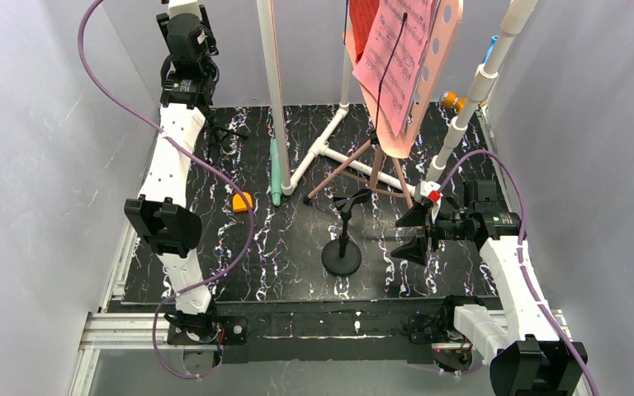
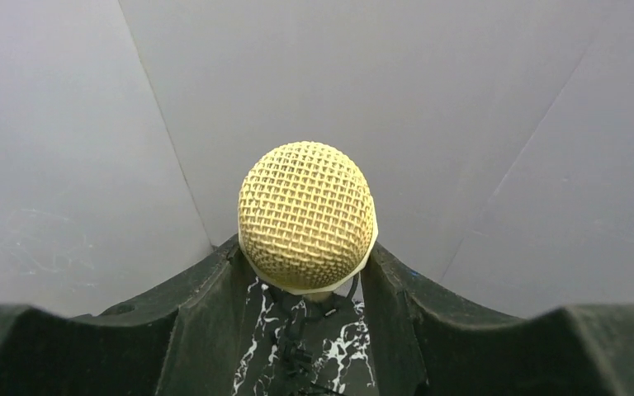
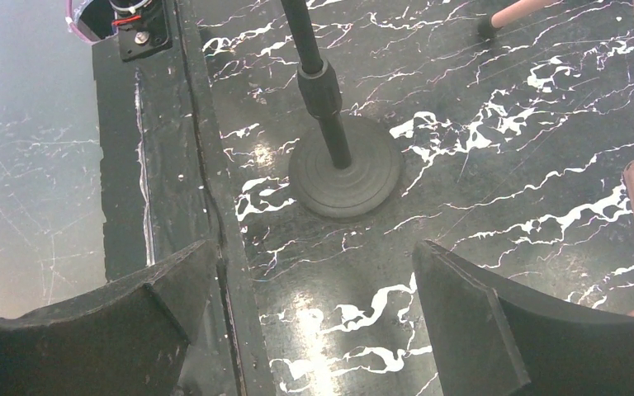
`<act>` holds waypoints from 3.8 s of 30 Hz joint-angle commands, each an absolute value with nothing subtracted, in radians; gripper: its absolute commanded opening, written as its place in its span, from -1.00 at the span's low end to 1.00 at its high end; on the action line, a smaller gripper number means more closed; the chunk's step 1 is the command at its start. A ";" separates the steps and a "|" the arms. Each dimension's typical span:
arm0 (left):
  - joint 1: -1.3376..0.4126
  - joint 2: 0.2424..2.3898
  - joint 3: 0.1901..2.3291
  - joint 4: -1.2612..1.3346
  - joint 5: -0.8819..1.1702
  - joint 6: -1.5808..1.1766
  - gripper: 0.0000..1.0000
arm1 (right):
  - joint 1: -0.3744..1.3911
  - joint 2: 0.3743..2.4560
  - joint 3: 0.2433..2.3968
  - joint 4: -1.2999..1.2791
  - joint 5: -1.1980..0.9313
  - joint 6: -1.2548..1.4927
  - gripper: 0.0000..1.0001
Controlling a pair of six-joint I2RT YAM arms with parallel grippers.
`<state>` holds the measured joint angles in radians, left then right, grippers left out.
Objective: Pack up the instrument practice props
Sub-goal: Remove the microphone from the microphone stand, then place the microphone at the center of the board, then pick up the microphone stand at the center of the board.
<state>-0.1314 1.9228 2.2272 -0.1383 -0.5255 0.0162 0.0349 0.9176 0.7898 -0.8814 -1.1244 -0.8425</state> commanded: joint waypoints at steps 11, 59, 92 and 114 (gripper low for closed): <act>-0.284 1.515 1.798 0.020 -0.564 0.114 -1.00 | 0.044 0.888 0.810 -0.880 -1.131 -0.859 0.97; -0.183 1.985 1.751 -0.523 0.014 -0.332 0.34 | 0.044 0.868 0.782 -0.824 -1.106 -0.820 0.97; -0.405 0.634 0.466 0.090 0.570 -0.361 0.96 | 0.018 0.916 0.735 -0.831 -1.154 -0.920 0.97; -0.928 1.123 0.339 0.780 0.178 -0.006 0.96 | -0.021 0.925 0.701 -0.916 -1.207 -1.096 0.97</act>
